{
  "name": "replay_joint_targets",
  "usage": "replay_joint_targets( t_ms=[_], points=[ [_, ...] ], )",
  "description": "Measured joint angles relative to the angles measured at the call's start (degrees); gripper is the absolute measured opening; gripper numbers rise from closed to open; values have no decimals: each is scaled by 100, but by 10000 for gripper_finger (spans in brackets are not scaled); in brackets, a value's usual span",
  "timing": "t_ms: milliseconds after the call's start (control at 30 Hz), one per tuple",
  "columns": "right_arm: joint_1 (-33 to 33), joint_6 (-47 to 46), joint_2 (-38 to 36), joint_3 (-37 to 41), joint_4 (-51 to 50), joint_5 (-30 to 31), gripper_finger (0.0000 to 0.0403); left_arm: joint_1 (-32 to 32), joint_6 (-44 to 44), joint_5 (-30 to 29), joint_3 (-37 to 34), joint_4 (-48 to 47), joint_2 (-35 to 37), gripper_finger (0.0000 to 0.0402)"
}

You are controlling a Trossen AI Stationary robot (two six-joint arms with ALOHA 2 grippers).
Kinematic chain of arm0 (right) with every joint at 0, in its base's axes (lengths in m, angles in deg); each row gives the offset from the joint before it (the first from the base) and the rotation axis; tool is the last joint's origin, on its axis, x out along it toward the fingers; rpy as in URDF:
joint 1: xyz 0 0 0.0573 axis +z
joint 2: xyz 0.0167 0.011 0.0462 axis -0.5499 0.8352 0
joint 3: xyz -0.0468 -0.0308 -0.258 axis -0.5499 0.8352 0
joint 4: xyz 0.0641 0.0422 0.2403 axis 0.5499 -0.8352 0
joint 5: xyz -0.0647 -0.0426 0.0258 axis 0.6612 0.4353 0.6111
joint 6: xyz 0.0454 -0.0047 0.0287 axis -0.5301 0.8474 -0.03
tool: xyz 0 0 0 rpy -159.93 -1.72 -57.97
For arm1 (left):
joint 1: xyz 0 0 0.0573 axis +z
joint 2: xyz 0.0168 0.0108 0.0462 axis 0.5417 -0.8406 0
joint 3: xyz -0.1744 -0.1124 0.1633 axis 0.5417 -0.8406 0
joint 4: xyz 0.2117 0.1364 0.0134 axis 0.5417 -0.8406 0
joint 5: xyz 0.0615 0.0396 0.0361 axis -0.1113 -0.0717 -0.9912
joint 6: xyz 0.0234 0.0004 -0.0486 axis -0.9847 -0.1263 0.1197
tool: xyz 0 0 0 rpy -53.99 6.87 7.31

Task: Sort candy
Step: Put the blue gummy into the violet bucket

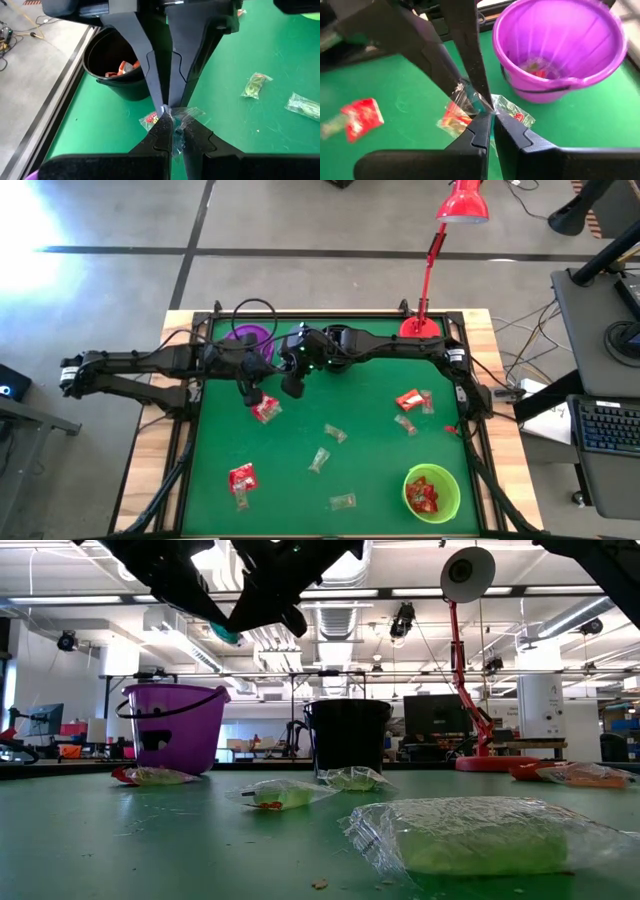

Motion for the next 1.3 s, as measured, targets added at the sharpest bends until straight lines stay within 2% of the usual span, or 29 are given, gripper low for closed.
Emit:
replay_joint_targets(
  t_ms=[200,300,600,733,867,1100,1300],
  points=[
    [-9,-418,0,2,-22,-73,13,-1,-38,21,0,-8,22,2],
    [-11,-451,0,2,-31,-85,27,-1,-42,27,0,-11,22,2],
    [-55,-188,0,2,-84,41,161,-1,-44,52,0,-23,24,2],
    [-52,-148,0,2,-93,81,200,-1,-44,61,0,-30,28,2],
    [-55,-137,0,2,-95,79,212,-1,-44,61,0,-34,30,2],
    [-52,-138,0,2,-43,57,209,-1,-9,-2,-5,-193,100,2],
    [-32,-149,-17,2,9,-16,208,75,160,-745,-11,-521,240,2]
  ],
)
